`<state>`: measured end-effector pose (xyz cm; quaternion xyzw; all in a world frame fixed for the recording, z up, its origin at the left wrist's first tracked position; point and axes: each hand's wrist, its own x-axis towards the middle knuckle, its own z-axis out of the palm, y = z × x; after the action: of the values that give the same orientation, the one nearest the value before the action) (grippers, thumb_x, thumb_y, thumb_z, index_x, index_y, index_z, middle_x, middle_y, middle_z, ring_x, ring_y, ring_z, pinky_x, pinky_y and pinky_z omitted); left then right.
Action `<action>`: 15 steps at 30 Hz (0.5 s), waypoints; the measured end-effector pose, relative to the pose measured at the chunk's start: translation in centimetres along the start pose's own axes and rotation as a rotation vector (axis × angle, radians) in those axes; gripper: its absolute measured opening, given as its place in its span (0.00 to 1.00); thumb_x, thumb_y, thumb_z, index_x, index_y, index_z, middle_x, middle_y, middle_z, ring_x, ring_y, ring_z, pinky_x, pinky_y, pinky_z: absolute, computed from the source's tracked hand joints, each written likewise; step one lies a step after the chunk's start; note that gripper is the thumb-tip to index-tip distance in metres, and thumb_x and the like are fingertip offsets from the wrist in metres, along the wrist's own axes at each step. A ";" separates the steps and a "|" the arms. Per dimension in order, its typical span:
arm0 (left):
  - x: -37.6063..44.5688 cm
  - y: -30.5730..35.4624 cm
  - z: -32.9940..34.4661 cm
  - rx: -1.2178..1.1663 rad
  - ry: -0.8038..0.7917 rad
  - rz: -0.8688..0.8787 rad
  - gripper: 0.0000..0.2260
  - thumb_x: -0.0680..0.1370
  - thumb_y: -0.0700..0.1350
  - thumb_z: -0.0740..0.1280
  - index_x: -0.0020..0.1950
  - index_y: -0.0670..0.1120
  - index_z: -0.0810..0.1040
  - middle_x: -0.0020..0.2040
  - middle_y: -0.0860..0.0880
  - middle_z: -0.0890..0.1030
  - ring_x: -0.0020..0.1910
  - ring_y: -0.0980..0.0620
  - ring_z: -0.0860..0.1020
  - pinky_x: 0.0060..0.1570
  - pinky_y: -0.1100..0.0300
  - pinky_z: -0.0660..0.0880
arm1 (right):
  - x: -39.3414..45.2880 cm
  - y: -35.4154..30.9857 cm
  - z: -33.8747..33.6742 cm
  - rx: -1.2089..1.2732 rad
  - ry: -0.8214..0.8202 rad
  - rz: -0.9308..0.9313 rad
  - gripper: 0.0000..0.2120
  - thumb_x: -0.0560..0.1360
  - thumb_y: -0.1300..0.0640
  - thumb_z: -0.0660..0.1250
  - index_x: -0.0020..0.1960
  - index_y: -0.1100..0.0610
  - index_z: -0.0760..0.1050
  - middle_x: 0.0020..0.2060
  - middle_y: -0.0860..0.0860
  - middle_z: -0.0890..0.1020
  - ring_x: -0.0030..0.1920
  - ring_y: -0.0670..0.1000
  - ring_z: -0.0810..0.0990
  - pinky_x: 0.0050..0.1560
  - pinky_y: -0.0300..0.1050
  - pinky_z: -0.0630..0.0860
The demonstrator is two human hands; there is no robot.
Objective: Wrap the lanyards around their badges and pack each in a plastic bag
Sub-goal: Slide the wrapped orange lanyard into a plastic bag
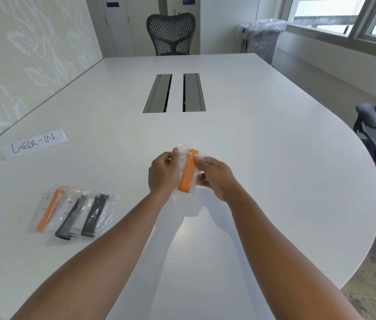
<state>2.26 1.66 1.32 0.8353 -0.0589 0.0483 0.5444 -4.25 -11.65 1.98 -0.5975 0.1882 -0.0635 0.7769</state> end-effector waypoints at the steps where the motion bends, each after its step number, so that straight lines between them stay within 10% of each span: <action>1: 0.0 -0.1 -0.1 -0.003 -0.001 -0.012 0.19 0.81 0.63 0.59 0.39 0.52 0.77 0.36 0.54 0.80 0.40 0.50 0.78 0.38 0.58 0.70 | 0.0 0.1 0.1 -0.013 0.013 0.010 0.12 0.81 0.52 0.66 0.54 0.62 0.80 0.47 0.56 0.84 0.40 0.54 0.86 0.44 0.48 0.83; 15: 0.5 -3.2 -6.8 0.038 0.050 -0.149 0.18 0.79 0.58 0.62 0.34 0.50 0.78 0.30 0.54 0.76 0.35 0.49 0.75 0.36 0.57 0.70 | -0.2 2.2 5.1 -0.094 0.077 0.070 0.10 0.79 0.56 0.68 0.49 0.64 0.80 0.36 0.53 0.84 0.33 0.51 0.83 0.35 0.39 0.79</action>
<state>3.14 9.19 1.21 0.8461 0.0182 0.0296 0.5319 -2.80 -6.39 1.07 -0.6234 0.2414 -0.0505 0.7420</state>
